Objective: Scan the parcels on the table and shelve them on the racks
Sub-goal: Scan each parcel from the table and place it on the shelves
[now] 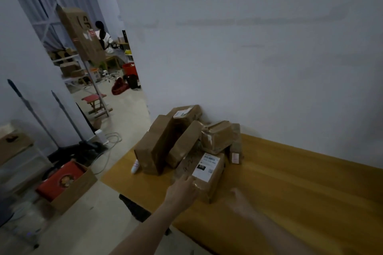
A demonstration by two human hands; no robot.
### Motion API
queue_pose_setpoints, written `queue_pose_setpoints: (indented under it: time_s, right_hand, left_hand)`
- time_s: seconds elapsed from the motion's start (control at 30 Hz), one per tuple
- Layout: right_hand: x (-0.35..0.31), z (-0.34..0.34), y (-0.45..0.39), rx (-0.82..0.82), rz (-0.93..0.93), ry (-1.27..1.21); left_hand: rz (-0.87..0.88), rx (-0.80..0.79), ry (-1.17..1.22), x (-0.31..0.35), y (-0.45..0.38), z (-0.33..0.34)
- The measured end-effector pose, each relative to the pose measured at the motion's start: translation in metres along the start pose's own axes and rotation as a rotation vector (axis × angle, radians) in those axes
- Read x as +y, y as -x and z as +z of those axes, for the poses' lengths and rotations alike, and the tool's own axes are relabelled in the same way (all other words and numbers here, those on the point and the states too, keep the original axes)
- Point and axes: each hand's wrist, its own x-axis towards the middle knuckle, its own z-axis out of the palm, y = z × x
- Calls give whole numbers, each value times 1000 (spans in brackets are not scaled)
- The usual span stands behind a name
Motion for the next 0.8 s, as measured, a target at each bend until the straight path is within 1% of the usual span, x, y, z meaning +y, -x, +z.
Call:
queue_pose_setpoints:
  time_s: [0.07,0.13,0.3,0.4,0.53,0.67,0.8]
  right_hand:
    - [-6,7,-27,-65,62,-59]
    - [-14,13,-47,-95,119,-140]
    - [-30,35,-80,-58,240,-370]
    - [-35,49,-94,3,295,-511]
    - [-38,64,-98,121,363,-678]
    - [-40,76,-92,216,399,-856]
    - [-31,79,-72,332,439,-1031]
  left_hand:
    - [6,-35,1,-13,-24,10]
    - [-4,-78,4,-25,-47,19]
    - [0,-178,54,-41,-94,41]
    - [51,-208,83,-45,-116,53]
    - [89,-198,190,-46,-131,64]
    - [108,-191,320,-46,-131,70]
    - [192,-182,482,-28,-121,68]
